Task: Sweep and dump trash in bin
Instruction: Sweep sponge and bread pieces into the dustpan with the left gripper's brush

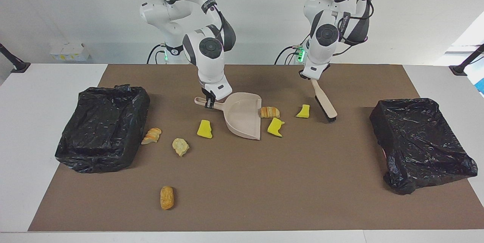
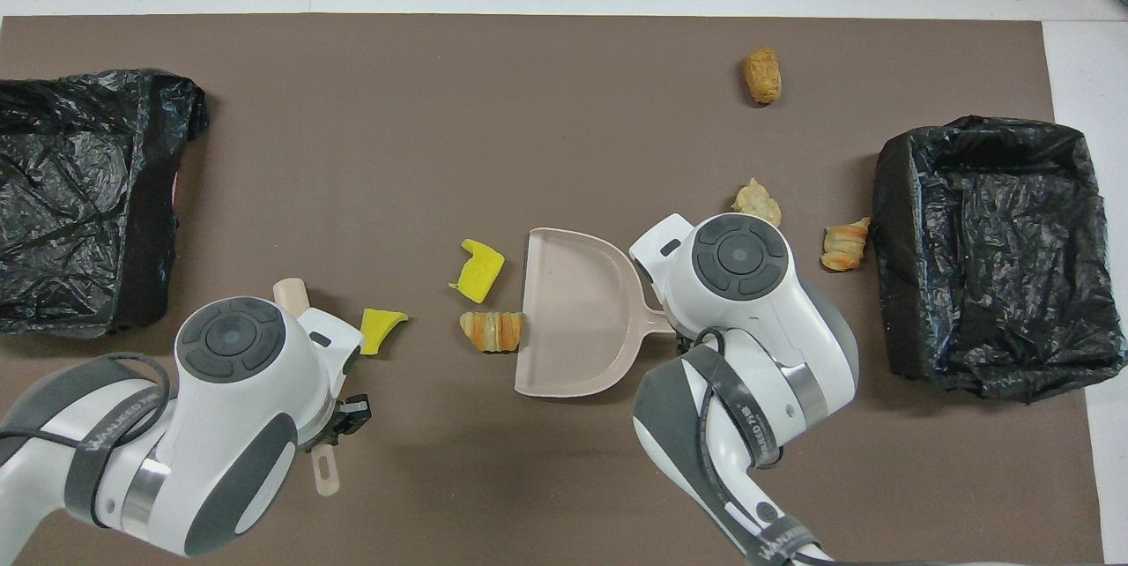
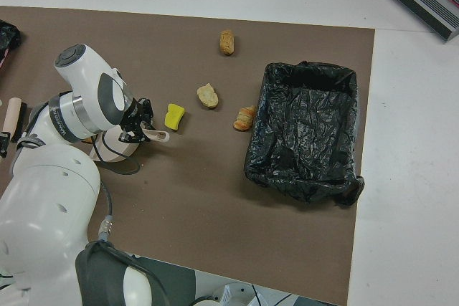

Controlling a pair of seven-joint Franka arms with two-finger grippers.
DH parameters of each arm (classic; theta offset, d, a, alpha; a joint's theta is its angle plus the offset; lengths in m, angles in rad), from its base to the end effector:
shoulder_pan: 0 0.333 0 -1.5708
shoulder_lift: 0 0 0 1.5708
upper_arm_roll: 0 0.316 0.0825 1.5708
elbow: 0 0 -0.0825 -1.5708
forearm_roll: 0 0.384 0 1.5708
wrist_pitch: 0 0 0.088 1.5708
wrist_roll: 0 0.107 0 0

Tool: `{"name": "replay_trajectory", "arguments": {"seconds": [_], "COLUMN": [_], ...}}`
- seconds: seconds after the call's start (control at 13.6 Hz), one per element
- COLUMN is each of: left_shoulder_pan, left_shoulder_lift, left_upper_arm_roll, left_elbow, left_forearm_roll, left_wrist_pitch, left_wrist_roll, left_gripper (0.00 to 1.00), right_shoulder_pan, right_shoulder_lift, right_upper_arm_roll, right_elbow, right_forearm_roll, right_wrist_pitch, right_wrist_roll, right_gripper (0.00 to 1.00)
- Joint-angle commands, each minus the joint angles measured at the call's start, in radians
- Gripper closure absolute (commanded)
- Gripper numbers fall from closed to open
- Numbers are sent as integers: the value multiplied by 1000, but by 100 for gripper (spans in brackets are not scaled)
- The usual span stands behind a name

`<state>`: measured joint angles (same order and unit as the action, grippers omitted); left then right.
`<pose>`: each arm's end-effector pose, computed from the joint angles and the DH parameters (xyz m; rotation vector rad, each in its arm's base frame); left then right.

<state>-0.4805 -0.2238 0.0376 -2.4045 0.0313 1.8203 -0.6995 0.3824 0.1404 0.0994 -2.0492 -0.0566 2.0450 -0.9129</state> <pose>0.3778 -0.1764 0.3759 -2.8778 -0.3483 0.4281 0.4966 0.2551 0.3606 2.3695 2.0453 -0.2316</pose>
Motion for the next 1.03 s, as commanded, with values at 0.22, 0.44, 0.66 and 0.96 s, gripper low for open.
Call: {"name": "replay_trajectory", "arguments": {"seconds": [0.22,0.44,0.66,0.96], "left_shoulder_pan": [-36,-81,-183,-266], "left_shoulder_lift": [124,155,152,144], "left_upper_arm_roll": [1,-4,-7,-7], "left_elbow": [57,104,102,113], "left_forearm_roll": [-51,-140,-241,-281], "left_wrist_pitch": [155,183,246,243], "left_wrist_roll": [-3,154,242,265], "left_gripper": [100,100,100,100], "right_shoulder_pan": [47,69,90,105], "right_shoulder_lift": [27,34,54,74], "right_upper_arm_roll": [6,6,6,6], "right_elbow": [-8,-3,15,27], "right_forearm_roll": [4,6,4,4], "right_wrist_pitch": [38,52,60,70], "right_wrist_roll": [63,72,112,152], "right_gripper": [100,100,100,100]}}
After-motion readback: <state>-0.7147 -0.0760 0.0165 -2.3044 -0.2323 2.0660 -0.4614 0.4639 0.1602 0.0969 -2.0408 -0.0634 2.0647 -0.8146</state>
